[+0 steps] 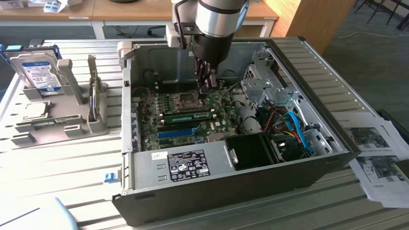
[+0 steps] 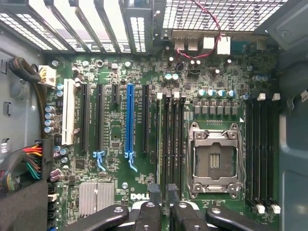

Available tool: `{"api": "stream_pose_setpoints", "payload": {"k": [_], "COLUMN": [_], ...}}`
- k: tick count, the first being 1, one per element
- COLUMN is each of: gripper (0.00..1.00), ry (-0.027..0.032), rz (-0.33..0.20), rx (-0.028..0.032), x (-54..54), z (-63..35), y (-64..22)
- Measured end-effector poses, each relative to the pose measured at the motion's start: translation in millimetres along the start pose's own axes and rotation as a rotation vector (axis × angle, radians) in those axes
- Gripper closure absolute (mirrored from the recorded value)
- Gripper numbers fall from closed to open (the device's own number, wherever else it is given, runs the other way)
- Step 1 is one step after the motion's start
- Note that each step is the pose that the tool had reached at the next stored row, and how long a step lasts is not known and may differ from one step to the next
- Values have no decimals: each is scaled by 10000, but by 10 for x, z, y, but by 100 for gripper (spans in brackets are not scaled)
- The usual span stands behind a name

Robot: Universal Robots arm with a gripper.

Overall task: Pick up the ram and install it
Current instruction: 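Insert the ram into the slot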

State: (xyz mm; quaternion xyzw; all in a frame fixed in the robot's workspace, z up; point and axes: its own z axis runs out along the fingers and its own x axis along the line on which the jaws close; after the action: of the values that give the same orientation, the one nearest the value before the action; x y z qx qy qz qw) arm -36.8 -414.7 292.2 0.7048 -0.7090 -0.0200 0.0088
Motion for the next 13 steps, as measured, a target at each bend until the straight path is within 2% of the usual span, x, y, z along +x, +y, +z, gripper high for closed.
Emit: {"api": "stream_pose_setpoints", "payload": {"k": [13], "gripper": [82], "ry": [0], "rz": [-1], "rx": [0], "x": [-1], "z": [-88], "y": [3]}}
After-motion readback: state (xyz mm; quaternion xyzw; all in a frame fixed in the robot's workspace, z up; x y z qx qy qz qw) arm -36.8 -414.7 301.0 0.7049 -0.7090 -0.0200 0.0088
